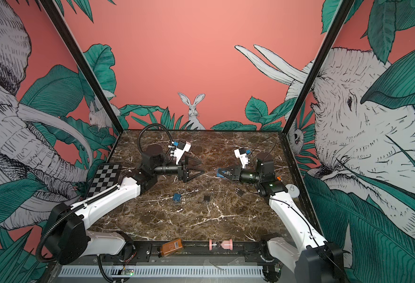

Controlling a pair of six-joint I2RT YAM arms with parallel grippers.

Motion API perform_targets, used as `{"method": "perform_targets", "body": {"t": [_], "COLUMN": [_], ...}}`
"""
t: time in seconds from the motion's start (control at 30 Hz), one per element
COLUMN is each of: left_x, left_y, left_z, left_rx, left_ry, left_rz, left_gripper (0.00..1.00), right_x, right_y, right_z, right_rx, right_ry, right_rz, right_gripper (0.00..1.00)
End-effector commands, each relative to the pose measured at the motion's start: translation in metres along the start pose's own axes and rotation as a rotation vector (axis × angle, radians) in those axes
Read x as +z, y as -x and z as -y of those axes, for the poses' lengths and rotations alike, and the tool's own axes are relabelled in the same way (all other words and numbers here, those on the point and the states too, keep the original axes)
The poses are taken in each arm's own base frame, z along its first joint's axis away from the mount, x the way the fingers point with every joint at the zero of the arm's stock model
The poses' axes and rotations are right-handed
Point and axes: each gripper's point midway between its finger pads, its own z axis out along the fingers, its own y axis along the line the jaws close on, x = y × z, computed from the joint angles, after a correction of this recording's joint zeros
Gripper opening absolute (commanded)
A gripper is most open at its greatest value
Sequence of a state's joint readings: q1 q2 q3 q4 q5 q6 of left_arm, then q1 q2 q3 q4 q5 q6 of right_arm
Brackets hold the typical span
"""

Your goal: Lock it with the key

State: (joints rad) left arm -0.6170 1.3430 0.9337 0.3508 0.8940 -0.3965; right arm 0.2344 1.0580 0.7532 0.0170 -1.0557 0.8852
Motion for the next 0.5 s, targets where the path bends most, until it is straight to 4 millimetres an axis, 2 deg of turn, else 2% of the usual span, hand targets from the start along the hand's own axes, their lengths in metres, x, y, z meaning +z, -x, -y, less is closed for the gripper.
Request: {"method": "perform_targets", "body": {"t": [0.0, 0.27, 0.47], "left_x": [0.005, 0.029, 0.038], "left_y": [0.007, 0.006, 0.007], "left_z": [0.006, 0.006, 0.004], "left_rx": [0.013, 0.015, -0.005], "left_ry": [-0.032, -0.05, -0.067], "left_rz": [0.018, 0.001, -0.002], "left_gripper": [0.88, 0.84, 0.81], "right_x": [-0.004, -0.006, -0.006], "right_y": [0.007, 0.008, 0.007], "right_z": [-0.027, -0.037, -0.036], "right_rx": [-0.037, -0.017, -0.001], "right_ry": [0.093, 0.107, 0.099], "right_rz": [0.01, 0.004, 0.0], "right_gripper": [0.0, 0.0, 0.0]}}
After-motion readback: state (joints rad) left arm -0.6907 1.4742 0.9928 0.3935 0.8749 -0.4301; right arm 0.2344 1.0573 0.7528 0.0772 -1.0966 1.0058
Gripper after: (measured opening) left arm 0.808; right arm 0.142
